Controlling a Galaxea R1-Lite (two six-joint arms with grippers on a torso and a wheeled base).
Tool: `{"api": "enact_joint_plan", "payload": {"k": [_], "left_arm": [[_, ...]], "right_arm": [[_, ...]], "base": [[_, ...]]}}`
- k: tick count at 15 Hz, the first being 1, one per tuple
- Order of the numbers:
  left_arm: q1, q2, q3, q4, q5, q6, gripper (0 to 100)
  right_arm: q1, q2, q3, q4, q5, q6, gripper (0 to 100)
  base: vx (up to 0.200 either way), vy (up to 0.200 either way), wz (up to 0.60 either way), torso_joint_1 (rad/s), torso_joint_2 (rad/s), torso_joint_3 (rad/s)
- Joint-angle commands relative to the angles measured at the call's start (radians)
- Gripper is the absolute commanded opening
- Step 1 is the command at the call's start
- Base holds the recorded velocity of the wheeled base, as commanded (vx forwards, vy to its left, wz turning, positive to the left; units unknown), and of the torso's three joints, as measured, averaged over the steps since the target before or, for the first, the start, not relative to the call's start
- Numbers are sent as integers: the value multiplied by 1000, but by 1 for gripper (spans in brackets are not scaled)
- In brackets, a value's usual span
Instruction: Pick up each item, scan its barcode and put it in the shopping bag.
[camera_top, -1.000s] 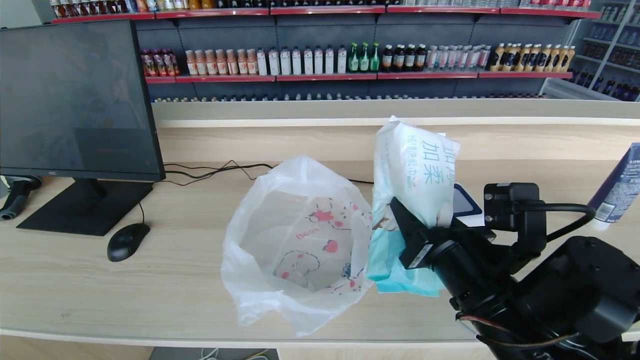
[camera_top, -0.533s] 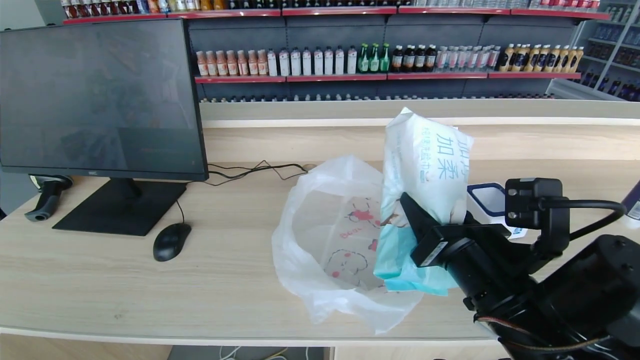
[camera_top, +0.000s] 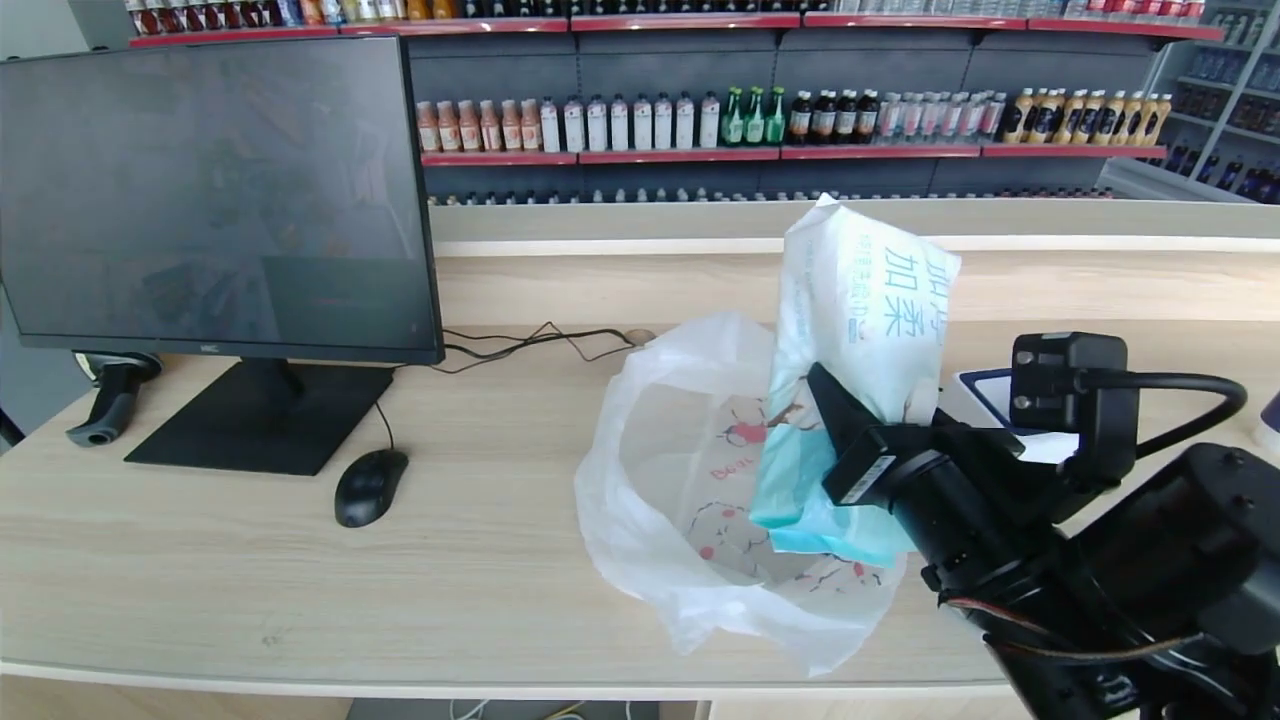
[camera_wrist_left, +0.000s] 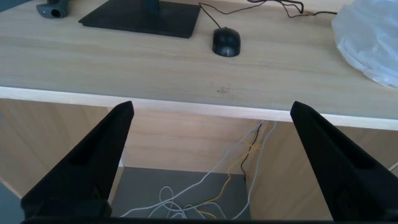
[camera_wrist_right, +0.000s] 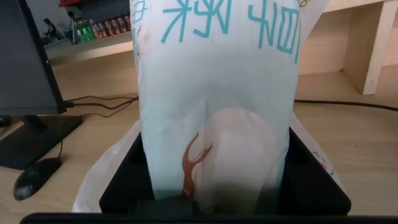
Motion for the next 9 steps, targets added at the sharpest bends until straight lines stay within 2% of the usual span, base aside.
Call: {"api": "enact_joint_plan", "payload": {"k": [1,4,9], "left_arm": [[0,0,0,-1,0,-1,100],[0,0,0,-1,0,-1,100],[0,0,0,-4,0,-2,100]], "right_arm": [[-4,42,-19,-1,-4,-2,0],[0,116,-42,-1,-74,-14,0],[-13,202,-82,-1,-71,26,0]], "base": [[0,0,0,0,0,0],[0,0,0,0,0,0],[0,0,0,0,0,0]]}}
